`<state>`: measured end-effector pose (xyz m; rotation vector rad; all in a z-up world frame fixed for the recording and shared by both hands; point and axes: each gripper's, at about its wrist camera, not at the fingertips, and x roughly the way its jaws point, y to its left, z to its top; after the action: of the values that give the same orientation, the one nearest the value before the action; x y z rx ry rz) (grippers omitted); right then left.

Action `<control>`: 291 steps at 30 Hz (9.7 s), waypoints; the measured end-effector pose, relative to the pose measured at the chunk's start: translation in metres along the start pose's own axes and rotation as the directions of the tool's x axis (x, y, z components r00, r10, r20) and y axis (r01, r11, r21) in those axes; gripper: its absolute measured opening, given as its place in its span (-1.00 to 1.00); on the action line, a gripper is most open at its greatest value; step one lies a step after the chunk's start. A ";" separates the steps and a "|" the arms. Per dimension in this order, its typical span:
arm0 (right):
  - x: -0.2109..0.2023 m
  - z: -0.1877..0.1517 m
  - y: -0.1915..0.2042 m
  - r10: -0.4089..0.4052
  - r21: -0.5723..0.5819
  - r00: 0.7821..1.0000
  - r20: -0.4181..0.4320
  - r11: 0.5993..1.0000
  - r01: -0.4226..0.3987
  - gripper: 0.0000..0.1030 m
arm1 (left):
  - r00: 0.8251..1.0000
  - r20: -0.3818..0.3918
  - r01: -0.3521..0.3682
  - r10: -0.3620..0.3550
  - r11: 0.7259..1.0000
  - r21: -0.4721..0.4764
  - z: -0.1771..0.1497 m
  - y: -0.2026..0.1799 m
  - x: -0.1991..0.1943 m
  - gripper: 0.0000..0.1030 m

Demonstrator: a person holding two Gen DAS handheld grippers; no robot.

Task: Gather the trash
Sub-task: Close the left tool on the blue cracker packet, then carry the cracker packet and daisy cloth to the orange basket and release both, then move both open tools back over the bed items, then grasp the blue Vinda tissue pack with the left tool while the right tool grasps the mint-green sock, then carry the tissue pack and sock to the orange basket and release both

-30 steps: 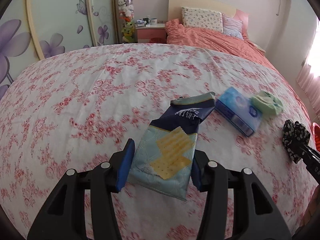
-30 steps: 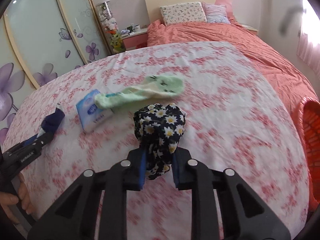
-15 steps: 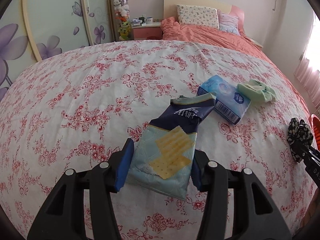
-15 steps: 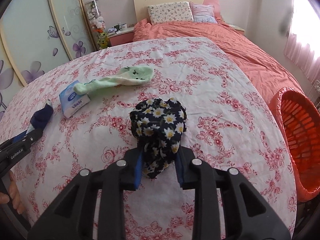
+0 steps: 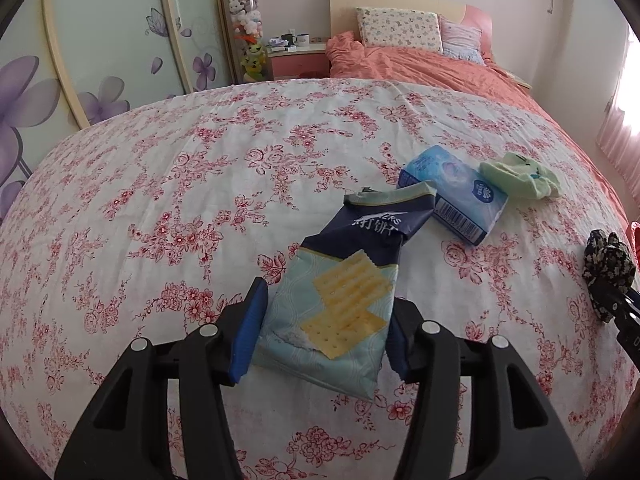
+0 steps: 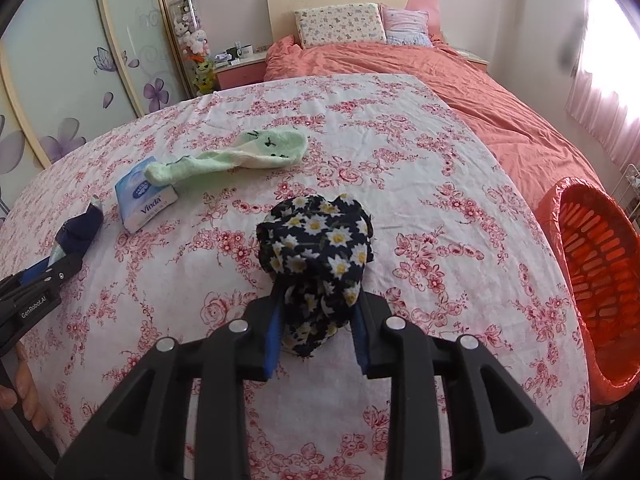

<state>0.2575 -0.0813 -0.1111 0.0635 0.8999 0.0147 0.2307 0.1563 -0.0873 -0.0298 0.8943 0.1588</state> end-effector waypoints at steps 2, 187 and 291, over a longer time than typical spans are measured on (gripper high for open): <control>0.000 0.000 0.000 0.003 0.000 1.000 0.000 1.000 -0.003 -0.42 | 1.000 0.000 0.003 -0.003 1.000 -0.002 0.000 0.000 0.000 0.06; 0.034 0.064 0.040 0.157 0.051 0.987 0.042 0.986 -0.159 0.47 | 0.999 0.003 0.042 -0.042 0.998 -0.043 0.028 0.019 0.022 0.24; 0.005 0.013 -0.028 0.007 0.015 1.000 0.014 1.000 -0.008 -0.81 | 0.997 0.012 0.077 -0.080 0.986 0.146 -0.010 -0.057 -0.009 0.02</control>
<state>0.2706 -0.1092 -0.1091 0.0809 0.8864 0.0146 0.2259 0.0983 -0.0893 0.0717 0.8833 0.0199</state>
